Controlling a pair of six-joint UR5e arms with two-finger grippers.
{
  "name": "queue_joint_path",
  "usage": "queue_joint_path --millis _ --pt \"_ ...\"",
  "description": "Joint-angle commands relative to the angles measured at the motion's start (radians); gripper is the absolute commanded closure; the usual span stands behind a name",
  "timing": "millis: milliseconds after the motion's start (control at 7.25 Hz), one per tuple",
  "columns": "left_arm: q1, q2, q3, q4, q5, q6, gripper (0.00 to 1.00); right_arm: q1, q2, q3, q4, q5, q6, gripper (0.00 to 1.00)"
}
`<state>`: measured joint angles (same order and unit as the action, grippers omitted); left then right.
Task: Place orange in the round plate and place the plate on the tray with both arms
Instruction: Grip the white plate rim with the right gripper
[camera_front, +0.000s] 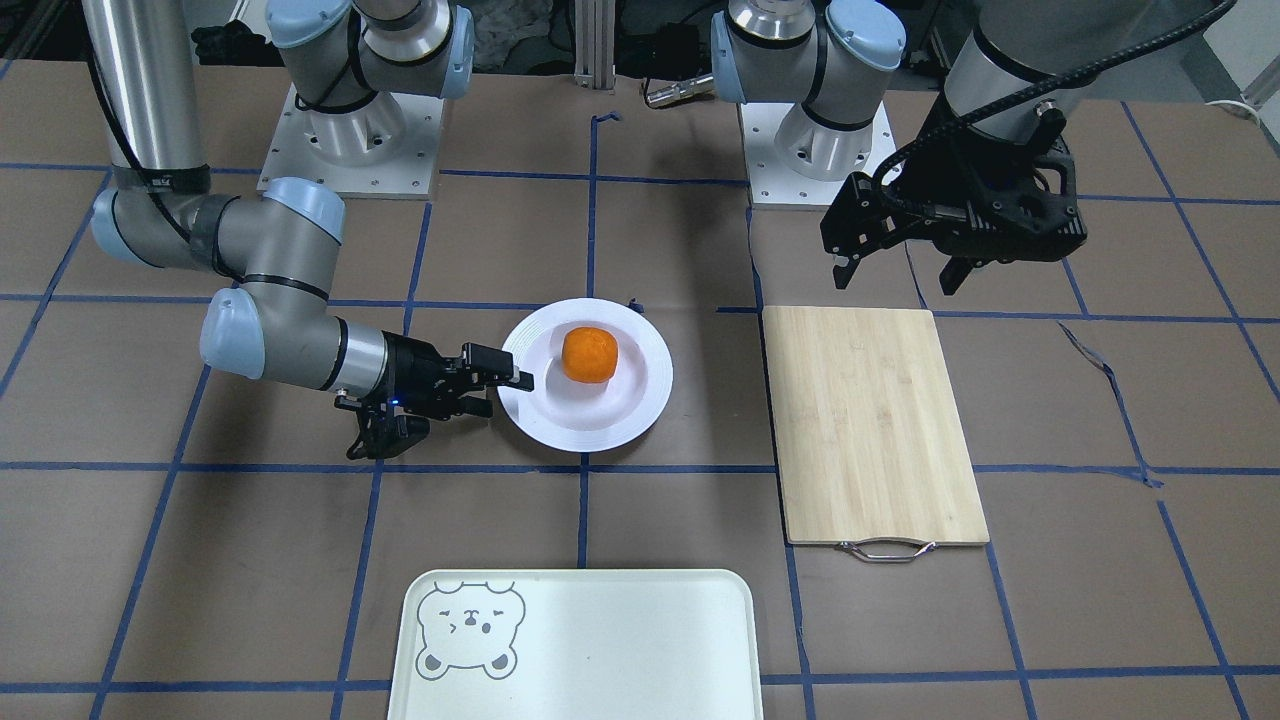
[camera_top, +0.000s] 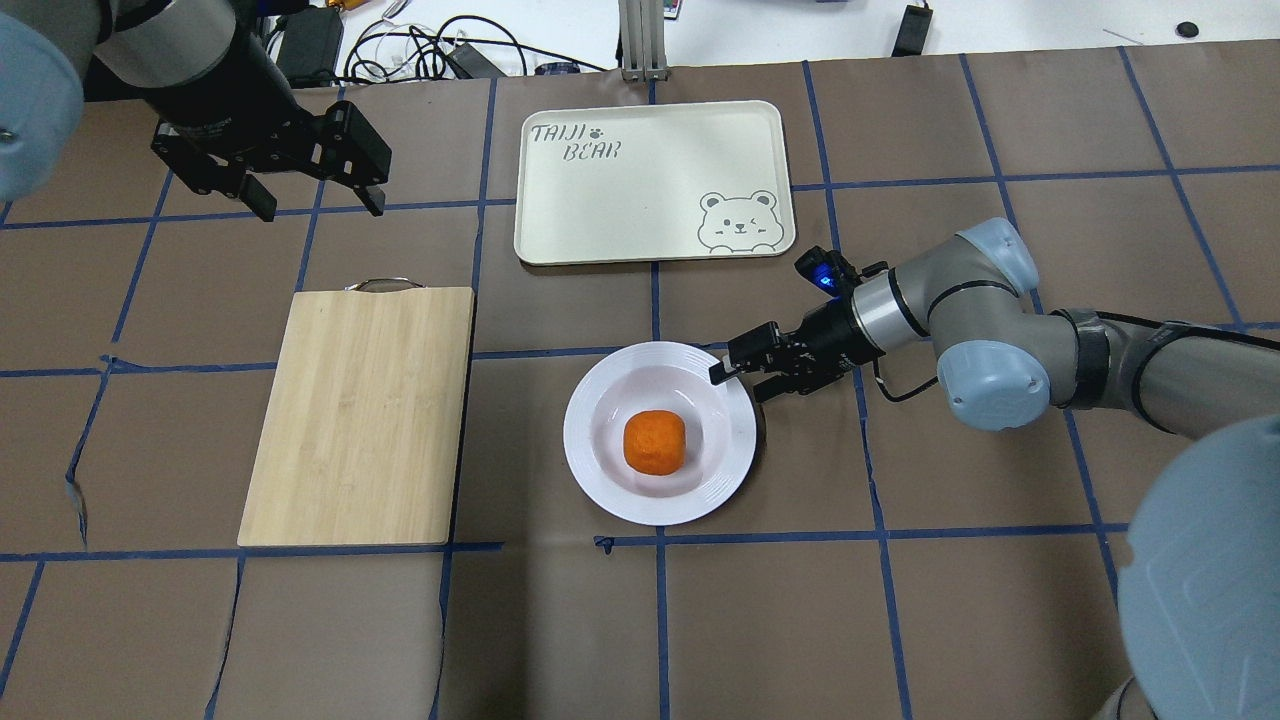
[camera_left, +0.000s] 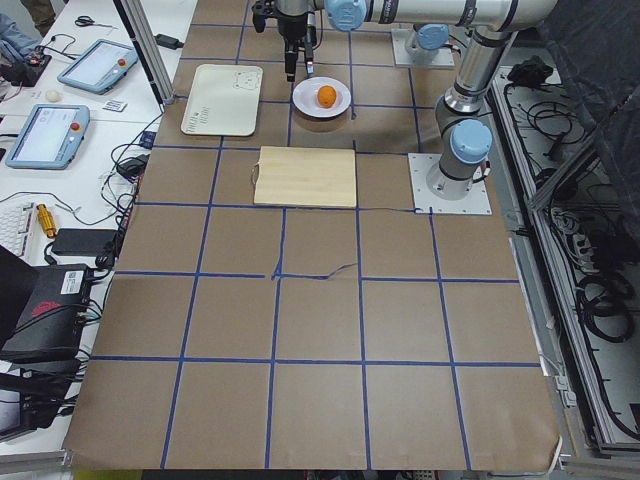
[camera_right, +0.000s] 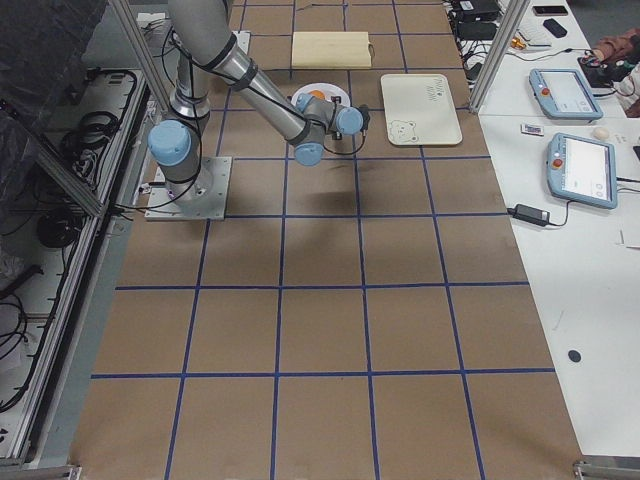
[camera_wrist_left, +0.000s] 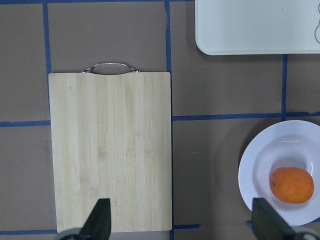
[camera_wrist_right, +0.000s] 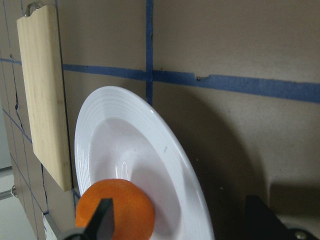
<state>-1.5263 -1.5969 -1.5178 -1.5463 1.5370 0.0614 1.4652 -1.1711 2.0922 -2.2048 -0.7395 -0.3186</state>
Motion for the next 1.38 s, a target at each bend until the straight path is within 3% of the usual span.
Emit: queue_joint_path --millis 0,276,552,690,828,1241 --pt "0.005 0.0 -0.001 0.0 0.0 0.0 0.0 0.03 0.005 -0.004 -0.003 0.005 0.009 0.08" --pt "0.005 0.0 0.001 0.0 0.0 0.0 0.0 0.03 0.007 -0.003 -0.004 -0.003 0.004 0.2" --pt "0.005 0.0 0.001 -0.002 0.0 0.0 0.0 0.03 0.008 -0.003 -0.006 -0.003 0.004 0.5" --pt "0.005 0.0 0.001 -0.002 0.0 0.0 0.0 0.03 0.008 -0.003 -0.01 -0.004 0.003 0.87" --pt "0.005 0.0 0.001 -0.002 0.0 0.0 0.0 0.034 0.007 -0.004 -0.013 -0.029 0.001 1.0" --pt "0.005 0.0 0.001 -0.003 0.0 0.0 0.0 0.032 0.007 -0.012 -0.007 -0.028 0.013 1.0"
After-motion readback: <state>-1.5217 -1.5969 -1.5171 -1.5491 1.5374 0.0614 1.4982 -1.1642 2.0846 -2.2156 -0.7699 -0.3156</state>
